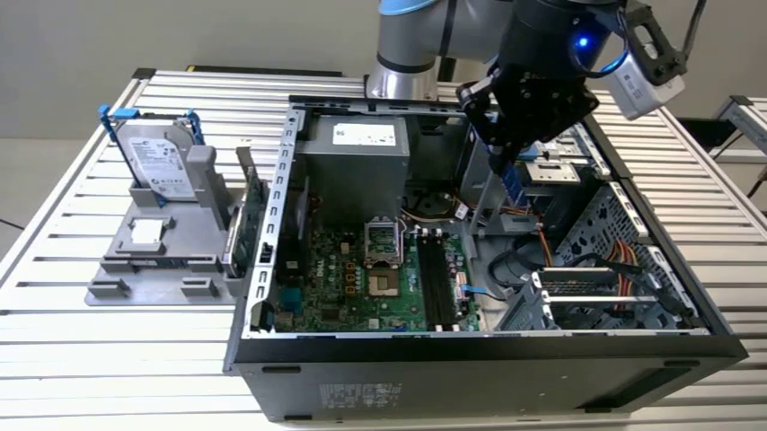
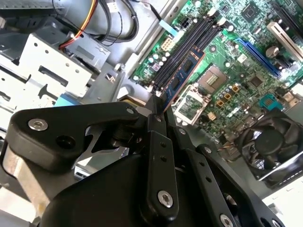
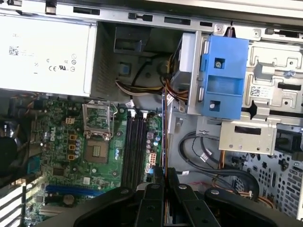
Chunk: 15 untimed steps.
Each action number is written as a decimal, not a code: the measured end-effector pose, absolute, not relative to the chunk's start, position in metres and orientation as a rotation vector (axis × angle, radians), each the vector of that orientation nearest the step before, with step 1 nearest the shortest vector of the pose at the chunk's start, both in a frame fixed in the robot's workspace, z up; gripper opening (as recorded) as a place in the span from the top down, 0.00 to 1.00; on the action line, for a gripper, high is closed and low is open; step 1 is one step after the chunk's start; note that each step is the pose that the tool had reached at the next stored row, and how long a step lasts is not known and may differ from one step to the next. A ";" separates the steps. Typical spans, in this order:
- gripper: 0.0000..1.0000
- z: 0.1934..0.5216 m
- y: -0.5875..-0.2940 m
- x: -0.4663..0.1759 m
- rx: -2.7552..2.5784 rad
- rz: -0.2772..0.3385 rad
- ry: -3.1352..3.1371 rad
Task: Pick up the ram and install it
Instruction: 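Insert the ram into the slot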
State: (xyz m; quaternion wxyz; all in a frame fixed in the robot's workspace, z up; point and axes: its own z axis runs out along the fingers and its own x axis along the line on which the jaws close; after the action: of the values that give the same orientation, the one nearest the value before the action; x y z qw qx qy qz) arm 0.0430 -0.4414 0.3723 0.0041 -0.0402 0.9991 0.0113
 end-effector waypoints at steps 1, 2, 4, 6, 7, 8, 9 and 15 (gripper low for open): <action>1.00 0.372 -0.441 0.043 -0.115 0.035 3.131; 1.00 0.372 -0.442 0.043 -0.105 0.035 3.132; 1.00 0.372 -0.442 0.043 -0.085 0.035 3.132; 1.00 0.372 -0.442 0.043 -0.064 0.035 3.133; 1.00 0.372 -0.442 0.043 -0.054 0.035 3.133; 1.00 0.372 -0.442 0.043 -0.044 0.035 3.133; 1.00 0.372 -0.442 0.043 -0.035 0.035 3.133; 1.00 0.372 -0.442 0.043 -0.022 0.035 3.133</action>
State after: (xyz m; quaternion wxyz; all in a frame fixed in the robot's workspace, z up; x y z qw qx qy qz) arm 0.0430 -0.4421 0.3723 0.0039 -0.0069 0.9999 0.0111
